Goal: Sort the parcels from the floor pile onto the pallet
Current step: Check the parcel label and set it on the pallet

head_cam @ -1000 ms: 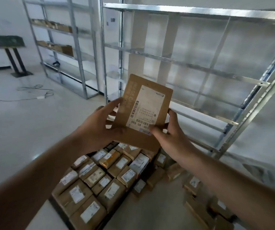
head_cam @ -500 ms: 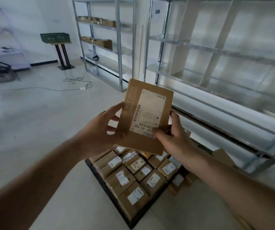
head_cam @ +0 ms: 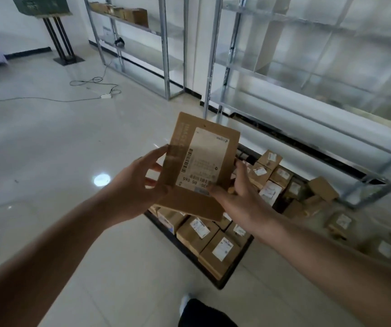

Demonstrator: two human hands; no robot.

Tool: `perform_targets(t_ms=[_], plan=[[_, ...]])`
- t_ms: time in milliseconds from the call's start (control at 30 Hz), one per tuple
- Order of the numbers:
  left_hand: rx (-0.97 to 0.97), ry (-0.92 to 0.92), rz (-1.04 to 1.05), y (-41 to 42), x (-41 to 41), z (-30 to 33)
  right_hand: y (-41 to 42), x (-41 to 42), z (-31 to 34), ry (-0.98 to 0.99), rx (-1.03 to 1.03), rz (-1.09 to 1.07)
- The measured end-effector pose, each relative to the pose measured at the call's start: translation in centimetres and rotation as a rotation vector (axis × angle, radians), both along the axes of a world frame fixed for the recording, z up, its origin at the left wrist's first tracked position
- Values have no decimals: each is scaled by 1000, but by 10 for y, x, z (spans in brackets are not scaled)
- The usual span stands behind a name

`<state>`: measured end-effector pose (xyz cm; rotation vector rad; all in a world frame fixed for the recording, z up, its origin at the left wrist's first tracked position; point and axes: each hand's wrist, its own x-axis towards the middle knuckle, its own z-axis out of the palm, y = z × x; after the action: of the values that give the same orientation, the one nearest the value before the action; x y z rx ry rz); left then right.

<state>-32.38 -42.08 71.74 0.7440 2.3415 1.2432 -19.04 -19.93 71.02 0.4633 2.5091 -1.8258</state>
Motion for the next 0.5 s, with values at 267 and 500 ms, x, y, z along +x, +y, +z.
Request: perform_targets(t_ms=[267,500], plan=[[-68,-39,-79,21,-131,-27,10,-120,-37,-65,-38,-85],[-71,-131,-91,66,-259,-41,43,-253,-70,-19,-130,-171]])
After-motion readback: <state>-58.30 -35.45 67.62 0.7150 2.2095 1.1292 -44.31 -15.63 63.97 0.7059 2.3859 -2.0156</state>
